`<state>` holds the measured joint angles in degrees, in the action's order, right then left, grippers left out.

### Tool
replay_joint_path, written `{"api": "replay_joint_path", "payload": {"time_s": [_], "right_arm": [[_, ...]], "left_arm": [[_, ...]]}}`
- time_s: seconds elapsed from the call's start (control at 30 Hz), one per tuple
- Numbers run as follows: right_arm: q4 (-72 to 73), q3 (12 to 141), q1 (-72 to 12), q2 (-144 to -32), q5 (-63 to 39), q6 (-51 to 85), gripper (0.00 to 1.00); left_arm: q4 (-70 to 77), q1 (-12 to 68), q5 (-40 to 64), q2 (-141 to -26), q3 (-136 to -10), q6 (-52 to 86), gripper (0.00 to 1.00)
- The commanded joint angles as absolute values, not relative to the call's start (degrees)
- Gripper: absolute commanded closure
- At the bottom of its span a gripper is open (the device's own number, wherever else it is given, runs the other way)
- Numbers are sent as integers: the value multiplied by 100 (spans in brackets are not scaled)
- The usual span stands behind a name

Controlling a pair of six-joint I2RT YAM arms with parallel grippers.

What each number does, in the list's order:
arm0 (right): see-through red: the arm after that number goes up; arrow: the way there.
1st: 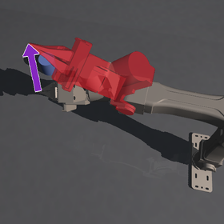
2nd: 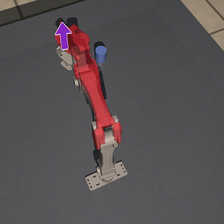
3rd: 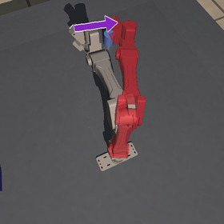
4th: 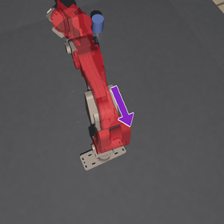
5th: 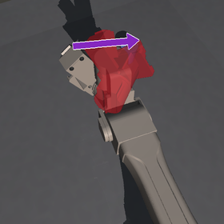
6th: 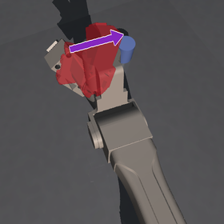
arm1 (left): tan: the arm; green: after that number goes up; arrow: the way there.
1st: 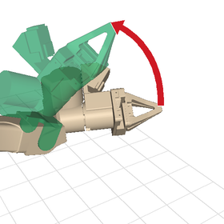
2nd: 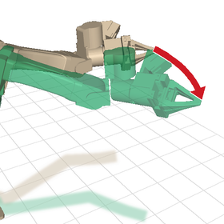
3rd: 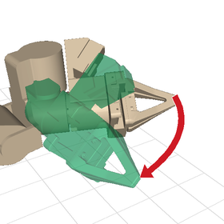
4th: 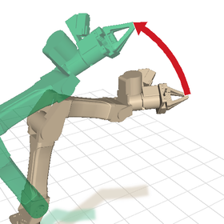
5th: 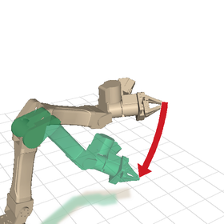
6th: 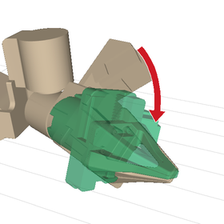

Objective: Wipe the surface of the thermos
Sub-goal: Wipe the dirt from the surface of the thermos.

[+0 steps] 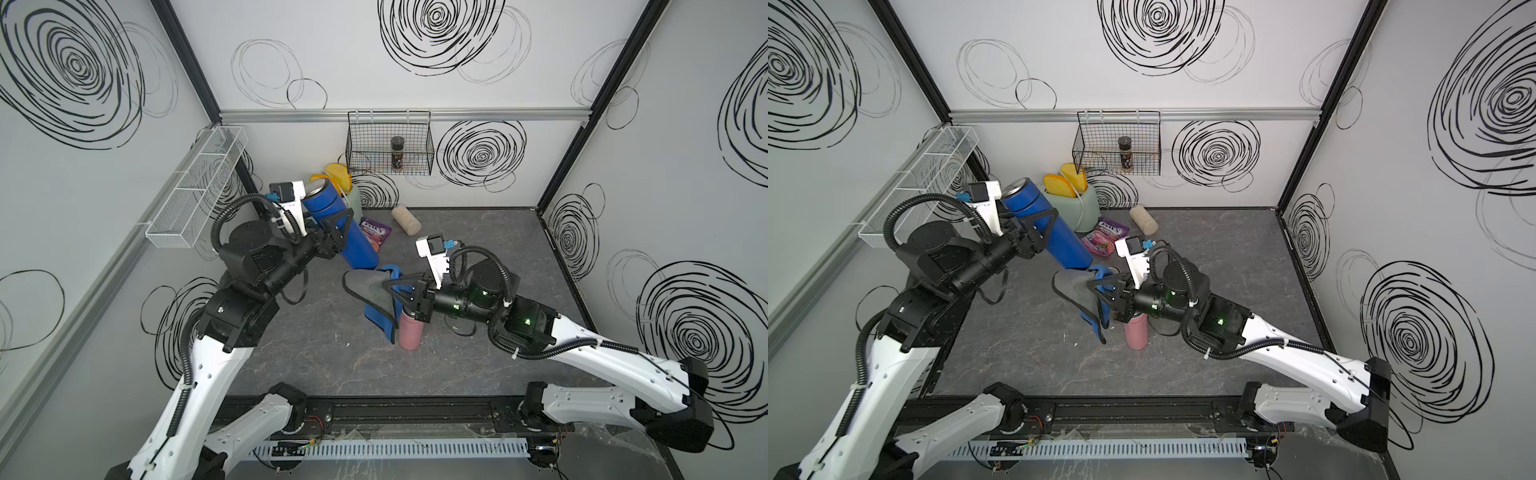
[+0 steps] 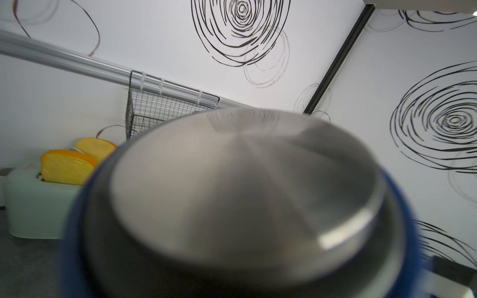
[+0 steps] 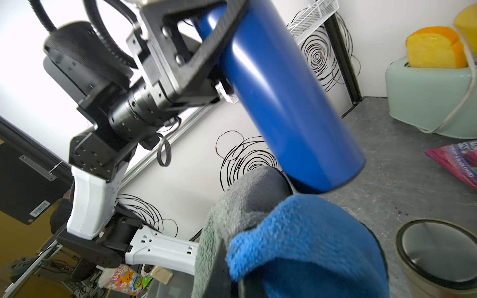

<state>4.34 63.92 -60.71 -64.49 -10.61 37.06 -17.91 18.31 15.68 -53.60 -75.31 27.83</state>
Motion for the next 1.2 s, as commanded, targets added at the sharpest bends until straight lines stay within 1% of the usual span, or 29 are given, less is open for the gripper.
{"api": "replay_joint_path", "payload": {"time_s": [0.0, 0.17, 0.4, 0.67, 0.83, 0.97, 1.17], "right_arm": [[650, 6348, -5981, -6398, -993, 3716, 100], [642, 6280, -5917, -6438, -932, 3766, 100], [599, 6153, -5831, -6386, -876, 3892, 100], [892, 6404, -5799, -6699, -1270, 3989, 100], [1574, 6317, -6050, -6759, -1602, 4216, 100], [1874, 6175, -6379, -6611, -1435, 4158, 100], [1469, 6121, -6285, -6211, -906, 3852, 100]], "left_arm": [[-583, 1534, 3032, -5051, -7555, 3762, 100], [-669, 1295, 3056, -4886, -7585, 3869, 100], [-1183, 1266, 2550, -4524, -7647, 3505, 100], [-1021, 1266, 2762, -4375, -7354, 3735, 100], [-919, 1266, 2637, -4278, -7155, 3784, 100], [-1021, 1266, 2563, -4305, -7198, 3664, 100], [-1025, 1266, 2554, -4288, -7148, 3676, 100]]}}
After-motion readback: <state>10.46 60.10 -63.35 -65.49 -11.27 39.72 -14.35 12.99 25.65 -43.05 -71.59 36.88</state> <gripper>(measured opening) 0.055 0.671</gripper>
